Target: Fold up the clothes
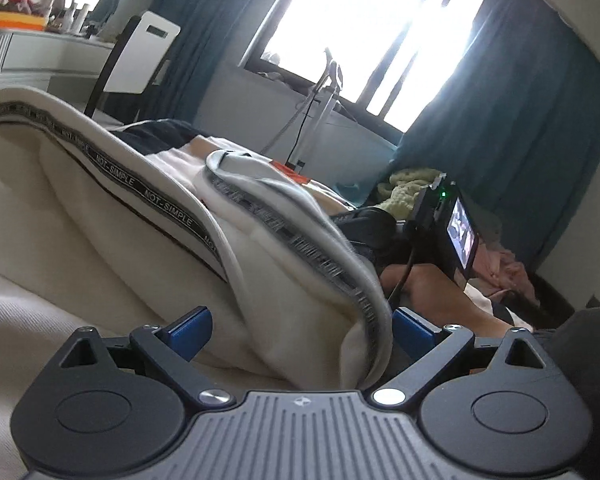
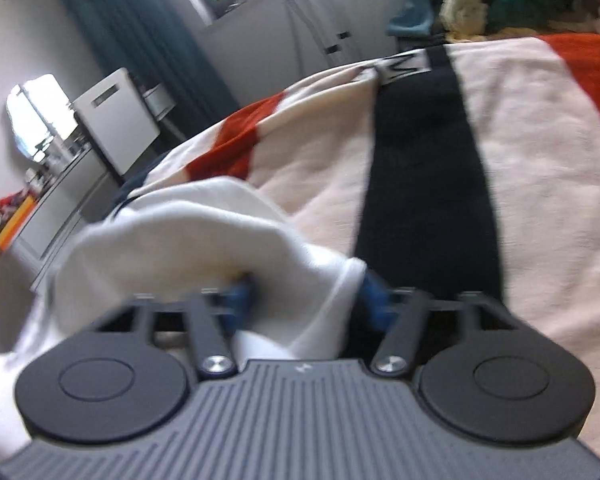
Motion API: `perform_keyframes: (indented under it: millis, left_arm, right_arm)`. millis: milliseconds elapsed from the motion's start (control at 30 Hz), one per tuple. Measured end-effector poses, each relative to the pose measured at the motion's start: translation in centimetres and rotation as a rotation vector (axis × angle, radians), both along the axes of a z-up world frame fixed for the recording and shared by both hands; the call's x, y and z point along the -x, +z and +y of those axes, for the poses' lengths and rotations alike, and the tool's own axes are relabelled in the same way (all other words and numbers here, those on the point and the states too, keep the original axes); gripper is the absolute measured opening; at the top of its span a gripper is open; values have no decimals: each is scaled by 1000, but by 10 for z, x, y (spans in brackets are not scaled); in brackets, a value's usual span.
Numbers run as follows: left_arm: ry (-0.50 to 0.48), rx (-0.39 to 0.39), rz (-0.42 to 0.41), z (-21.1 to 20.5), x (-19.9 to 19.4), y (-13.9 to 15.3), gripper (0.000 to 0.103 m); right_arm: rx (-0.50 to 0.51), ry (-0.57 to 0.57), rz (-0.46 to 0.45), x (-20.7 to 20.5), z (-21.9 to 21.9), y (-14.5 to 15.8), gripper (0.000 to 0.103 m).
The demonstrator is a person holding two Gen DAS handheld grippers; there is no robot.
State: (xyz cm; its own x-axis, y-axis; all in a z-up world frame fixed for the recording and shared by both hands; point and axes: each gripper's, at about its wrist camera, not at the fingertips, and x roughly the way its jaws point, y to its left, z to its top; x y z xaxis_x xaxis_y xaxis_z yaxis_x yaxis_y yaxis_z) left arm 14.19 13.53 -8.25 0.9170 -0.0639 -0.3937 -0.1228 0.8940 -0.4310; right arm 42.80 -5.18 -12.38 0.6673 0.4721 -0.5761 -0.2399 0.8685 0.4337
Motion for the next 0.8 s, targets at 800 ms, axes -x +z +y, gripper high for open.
perform_keyframes:
  millis: [800]
  left_arm:
    - [-20,-106,-71,-18,35,26,98]
  right_arm:
    - [453,-742,-398,182,-237,157,20]
